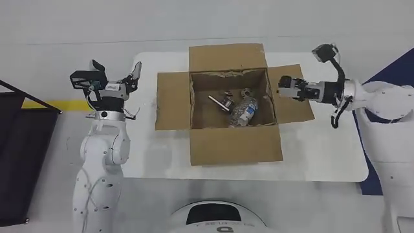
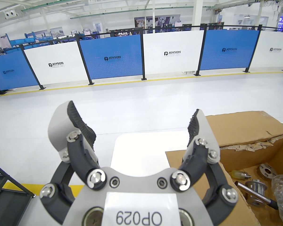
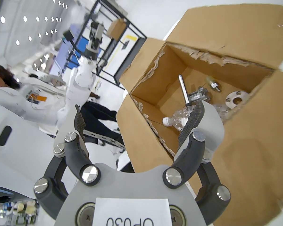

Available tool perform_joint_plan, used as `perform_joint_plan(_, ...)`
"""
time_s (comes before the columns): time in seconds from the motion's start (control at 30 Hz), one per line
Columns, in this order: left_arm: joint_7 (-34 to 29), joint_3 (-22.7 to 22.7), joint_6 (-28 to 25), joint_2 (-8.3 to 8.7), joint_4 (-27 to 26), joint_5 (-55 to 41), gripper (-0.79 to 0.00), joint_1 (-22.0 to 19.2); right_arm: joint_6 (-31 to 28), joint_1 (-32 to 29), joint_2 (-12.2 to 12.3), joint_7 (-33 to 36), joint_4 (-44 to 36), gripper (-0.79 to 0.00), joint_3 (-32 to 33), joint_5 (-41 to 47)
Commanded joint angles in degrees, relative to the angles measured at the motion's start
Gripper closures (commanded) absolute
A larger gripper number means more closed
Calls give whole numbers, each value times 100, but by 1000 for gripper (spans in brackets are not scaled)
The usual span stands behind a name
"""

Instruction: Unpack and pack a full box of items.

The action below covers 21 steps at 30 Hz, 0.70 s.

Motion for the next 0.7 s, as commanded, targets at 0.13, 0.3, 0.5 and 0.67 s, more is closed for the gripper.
perform_joint_plan(0.13, 0, 0, 0, 0, 0, 0, -785, 0, 683, 708, -198, -387, -439, -785, -1614, -2225)
perform_joint_plan(0.3, 0, 0, 0, 0, 0, 0, -785, 0, 1092, 1410, -424, -566, 99, -708, -2673, -3120)
perform_joint_plan(0.5, 0, 0, 0, 0, 0, 0, -785, 0, 1277, 1913, -706, -665, 712, -459, -3658, -3671)
perform_joint_plan(0.67, 0, 0, 0, 0, 0, 0, -785, 0, 1501, 2301, -951, -628, 1126, -372, -4288, -4053)
